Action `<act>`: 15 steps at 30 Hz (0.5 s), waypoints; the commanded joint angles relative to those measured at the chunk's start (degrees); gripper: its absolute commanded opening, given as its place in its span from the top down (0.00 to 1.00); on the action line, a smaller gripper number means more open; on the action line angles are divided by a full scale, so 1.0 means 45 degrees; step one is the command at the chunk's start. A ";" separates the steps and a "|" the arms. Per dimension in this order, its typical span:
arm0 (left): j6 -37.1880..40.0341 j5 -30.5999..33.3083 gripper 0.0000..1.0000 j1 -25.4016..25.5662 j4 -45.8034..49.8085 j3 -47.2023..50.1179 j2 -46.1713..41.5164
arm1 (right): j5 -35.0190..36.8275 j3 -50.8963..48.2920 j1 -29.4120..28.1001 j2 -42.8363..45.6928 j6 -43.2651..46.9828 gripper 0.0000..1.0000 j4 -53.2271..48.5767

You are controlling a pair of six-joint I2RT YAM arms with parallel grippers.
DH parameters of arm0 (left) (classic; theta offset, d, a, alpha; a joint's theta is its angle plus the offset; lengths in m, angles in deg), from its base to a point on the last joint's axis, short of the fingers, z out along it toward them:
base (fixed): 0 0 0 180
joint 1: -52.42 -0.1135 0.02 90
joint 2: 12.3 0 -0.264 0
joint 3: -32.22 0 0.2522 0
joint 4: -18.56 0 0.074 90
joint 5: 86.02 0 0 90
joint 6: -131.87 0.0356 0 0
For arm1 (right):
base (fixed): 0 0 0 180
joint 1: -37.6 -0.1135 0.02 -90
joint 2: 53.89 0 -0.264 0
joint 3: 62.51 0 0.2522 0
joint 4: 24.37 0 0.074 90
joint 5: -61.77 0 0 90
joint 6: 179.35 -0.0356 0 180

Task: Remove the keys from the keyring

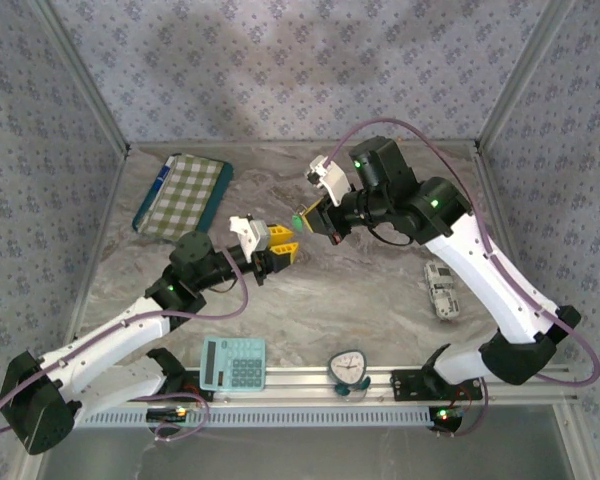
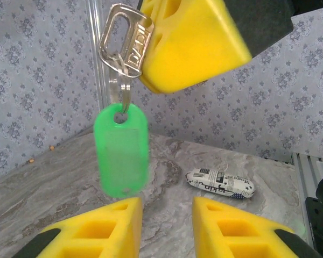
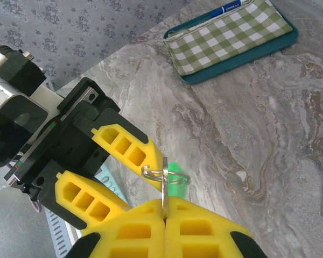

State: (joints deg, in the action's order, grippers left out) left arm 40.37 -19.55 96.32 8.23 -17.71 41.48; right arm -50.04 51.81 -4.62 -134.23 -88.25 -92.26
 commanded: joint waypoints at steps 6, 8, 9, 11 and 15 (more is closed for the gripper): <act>0.0264 0.0420 0.65 0.0044 -0.0082 -0.0108 -0.0708 | 0.0147 0.0433 -0.0098 0.0241 0.0358 1.00 -0.0335; 0.0332 0.0644 0.60 0.0049 -0.0201 -0.0090 -0.0740 | 0.0027 0.0424 -0.0120 0.0271 0.0353 1.00 -0.0316; 0.0350 0.0745 0.58 0.0032 -0.0259 -0.0074 -0.0722 | -0.0014 0.0415 -0.0125 0.0269 0.0392 1.00 -0.0315; 0.0396 0.0832 0.53 0.0040 -0.0382 -0.0068 -0.0703 | -0.0014 0.0390 -0.0140 0.0309 0.0414 1.00 -0.0317; 0.0468 0.0923 0.43 0.0030 -0.0573 -0.0128 -0.0647 | -0.0308 0.0334 -0.0136 0.0389 0.0497 1.00 -0.0288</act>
State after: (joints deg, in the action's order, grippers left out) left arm 41.75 -16.54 96.32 8.10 -17.71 39.01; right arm -50.12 51.91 -4.84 -134.10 -86.94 -92.78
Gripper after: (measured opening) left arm 0.558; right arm 0.051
